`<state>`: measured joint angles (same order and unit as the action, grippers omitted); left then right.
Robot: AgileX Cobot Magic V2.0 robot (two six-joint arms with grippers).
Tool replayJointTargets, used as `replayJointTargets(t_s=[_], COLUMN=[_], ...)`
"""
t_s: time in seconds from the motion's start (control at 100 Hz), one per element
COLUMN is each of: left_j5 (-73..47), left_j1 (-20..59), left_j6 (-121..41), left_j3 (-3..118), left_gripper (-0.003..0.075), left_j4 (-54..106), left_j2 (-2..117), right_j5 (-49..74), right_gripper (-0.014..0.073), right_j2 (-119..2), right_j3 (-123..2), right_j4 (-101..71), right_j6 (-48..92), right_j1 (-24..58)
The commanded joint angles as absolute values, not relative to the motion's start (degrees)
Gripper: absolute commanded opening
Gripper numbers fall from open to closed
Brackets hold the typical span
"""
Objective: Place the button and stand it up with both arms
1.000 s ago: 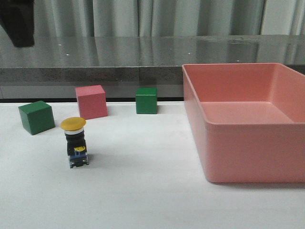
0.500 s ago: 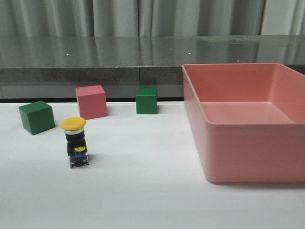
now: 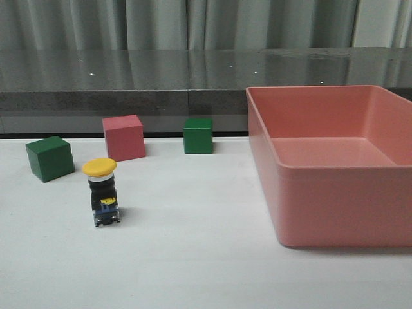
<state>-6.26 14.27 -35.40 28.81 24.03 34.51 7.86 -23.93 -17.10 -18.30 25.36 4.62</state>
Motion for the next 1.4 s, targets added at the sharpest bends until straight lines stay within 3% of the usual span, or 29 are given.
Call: replayJointTargets(t_s=[0.0,0.32,0.74,0.87,1.15,1.39], left_j5=[1.79,2.33,6.07,7.39,1.38,-5.46], left_j1=[14.18,14.18,14.14,11.36,2.74,2.35], left_j6=[-34.65,-34.65,-34.55,-25.38,-1.30,1.39], left_j3=[26.61,18.23,16.65,13.95,6.75,2.51], left_gripper=[-0.0019,-0.0019,-0.0019,-0.0019,-0.0019,-0.0019], left_j4=[25.92,26.04,26.04,19.40,-1.70,-3.52], left_j2=[32.10,31.07,31.07,29.31,14.44,-0.86], right_j5=[3.24,3.24,3.24,3.24,3.24,3.24], right_gripper=[-0.0109,-0.0109,-0.0109,-0.0109,-0.0109,-0.0109], right_j2=[-23.95,-23.95,-23.95,-23.95,-23.95,-23.95], right_j3=[-18.52,-18.52,-18.52,-18.52,-18.52,-18.52], right_j4=[-18.73,-18.73,-18.73,-18.73,-18.73,-18.73], right_j6=[25.28,25.28,25.28,25.28,25.28,25.28], right_j1=[4.28,4.28,4.28,4.28,4.28,4.28])
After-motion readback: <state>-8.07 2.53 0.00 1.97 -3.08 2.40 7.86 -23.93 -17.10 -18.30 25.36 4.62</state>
